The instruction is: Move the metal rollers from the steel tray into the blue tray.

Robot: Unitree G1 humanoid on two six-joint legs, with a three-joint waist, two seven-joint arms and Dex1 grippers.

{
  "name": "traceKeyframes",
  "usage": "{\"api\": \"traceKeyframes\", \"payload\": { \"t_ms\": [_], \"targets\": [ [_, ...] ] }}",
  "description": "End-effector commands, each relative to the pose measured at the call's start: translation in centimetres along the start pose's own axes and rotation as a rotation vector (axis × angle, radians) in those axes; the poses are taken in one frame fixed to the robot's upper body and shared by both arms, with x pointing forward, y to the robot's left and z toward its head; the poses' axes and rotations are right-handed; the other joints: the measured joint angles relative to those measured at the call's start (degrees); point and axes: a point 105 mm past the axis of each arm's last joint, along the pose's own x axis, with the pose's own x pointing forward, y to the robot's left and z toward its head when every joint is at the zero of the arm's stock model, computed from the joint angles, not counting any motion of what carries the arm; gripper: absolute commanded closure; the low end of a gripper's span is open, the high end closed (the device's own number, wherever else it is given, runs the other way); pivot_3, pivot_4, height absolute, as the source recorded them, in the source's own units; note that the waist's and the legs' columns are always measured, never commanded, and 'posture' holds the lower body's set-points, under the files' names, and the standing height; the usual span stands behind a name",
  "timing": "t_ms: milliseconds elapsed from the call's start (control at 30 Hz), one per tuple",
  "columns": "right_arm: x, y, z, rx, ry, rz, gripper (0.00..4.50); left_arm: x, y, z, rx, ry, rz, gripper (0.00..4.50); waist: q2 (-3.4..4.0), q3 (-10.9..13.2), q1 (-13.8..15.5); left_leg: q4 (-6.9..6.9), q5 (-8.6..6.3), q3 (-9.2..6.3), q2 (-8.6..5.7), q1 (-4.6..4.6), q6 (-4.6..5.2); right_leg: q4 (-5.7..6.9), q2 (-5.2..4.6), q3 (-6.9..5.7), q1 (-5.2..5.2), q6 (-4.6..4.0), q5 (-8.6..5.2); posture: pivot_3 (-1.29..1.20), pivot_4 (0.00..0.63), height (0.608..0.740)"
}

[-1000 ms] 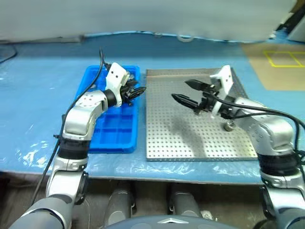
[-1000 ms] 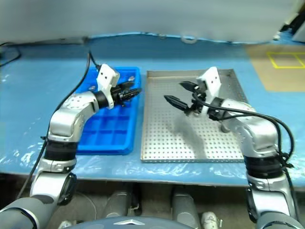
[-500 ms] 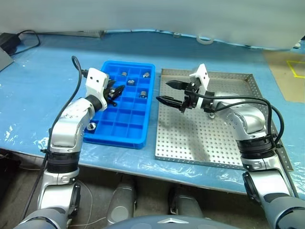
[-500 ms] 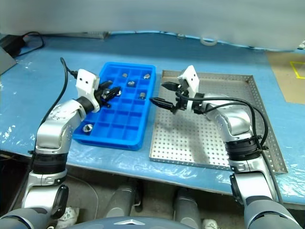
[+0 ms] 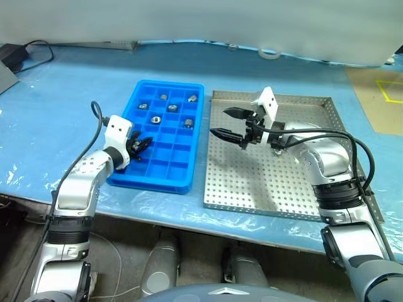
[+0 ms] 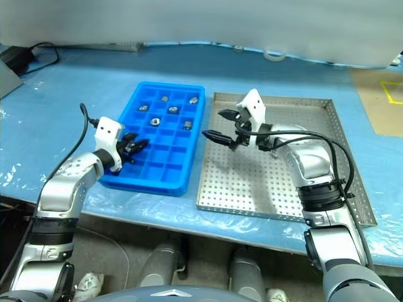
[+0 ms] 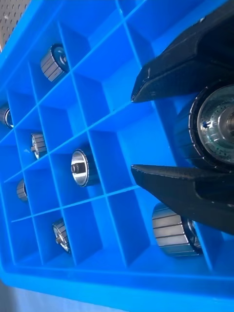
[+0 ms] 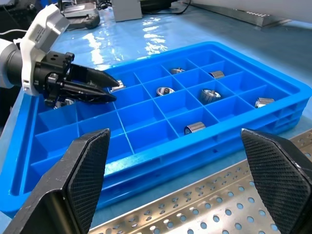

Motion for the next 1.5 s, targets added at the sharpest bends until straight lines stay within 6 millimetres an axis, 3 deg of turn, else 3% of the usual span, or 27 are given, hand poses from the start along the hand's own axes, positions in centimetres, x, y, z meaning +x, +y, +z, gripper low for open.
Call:
{"api": "traceKeyframes", "payload": {
  "t_ms": [33, 300, 433, 633, 733, 900, 1067, 1500],
  "targets": [
    [-0.3, 0.0, 0.7, -0.024, -0.033, -0.006, 0.00, 0.4, -0.6, 1.0, -0.003, -0.040, -0.016, 2.80, 0.00, 0.00, -0.04, 0.00, 0.02, 0.00, 0.01, 0.01, -0.01, 0.00, 0.00, 0.00, 0.00, -0.02, 0.01, 0.19, 0.150, 0.740],
    [-0.4, -0.1, 0.0, -0.016, -0.027, -0.020, 0.00, 0.4, -0.1, 0.5, -0.017, 0.017, -0.022, 0.27, -0.02, 0.00, -0.14, -0.01, 0.08, 0.00, 0.14, 0.01, -0.07, 0.00, 0.13, -0.01, -0.02, -0.05, 0.03, 0.18, 0.150, 0.740],
    [-0.8, -0.9, -0.7, -0.014, -0.021, -0.052, 0.00, 0.5, -0.7, 3.3, -0.008, -0.064, -0.096, 0.27, -0.02, 0.00, -0.06, -0.03, 0.11, 0.00, 0.18, 0.02, -0.12, 0.02, 0.17, -0.02, -0.03, -0.08, 0.05, 0.17, 0.150, 0.740],
    [-4.7, -4.8, -3.3, -0.004, 0.054, -0.212, 0.00, -0.1, -10.0, 6.7, -0.005, -0.189, -0.556, 0.27, -0.02, 0.00, 0.35, -0.02, 0.08, 0.06, 0.10, -0.01, -0.05, -0.06, 0.07, -0.02, 0.02, -0.16, 0.09, 0.12, 0.150, 0.740],
    [-7.0, -6.2, -3.9, -0.012, 0.085, -0.289, 0.00, 0.5, -12.4, 7.4, -0.029, -0.197, -0.665, 0.27, -0.04, 0.01, 0.12, -0.01, 0.10, 0.12, 0.10, 0.00, -0.02, -0.03, 0.07, 0.02, 0.00, -0.19, 0.11, 0.09, 0.150, 0.740],
    [-9.4, -6.3, -5.1, -0.025, 0.149, -0.352, 0.00, 1.9, -13.4, 7.5, -0.037, -0.174, -0.712, 0.27, -0.03, 0.01, -1.12, -0.07, 0.12, 0.17, 0.28, 0.15, -0.05, 0.03, 0.25, 0.05, 0.00, -0.18, 0.11, 0.03, 0.150, 0.740],
    [-9.6, -5.9, -6.1, -0.013, 0.169, -0.393, 0.00, 2.3, -13.5, 7.7, -0.036, -0.177, -0.721, 0.27, -0.02, 0.01, -2.30, -0.20, 0.12, 0.23, 0.37, 0.18, -0.04, 0.03, 0.33, 0.07, -0.06, -0.18, 0.11, 0.03, 0.150, 0.740],
    [-9.8, -5.8, -9.7, 0.053, 0.236, -0.461, 0.00, 2.4, -14.2, 7.1, -0.032, -0.158, -0.721, 0.27, -0.01, 0.00, -1.97, -0.18, 0.11, 0.29, 0.37, 0.21, 0.03, 0.03, 0.31, 0.08, -0.02, -0.21, 0.12, 0.01, 0.150, 0.740]
  ]
}}
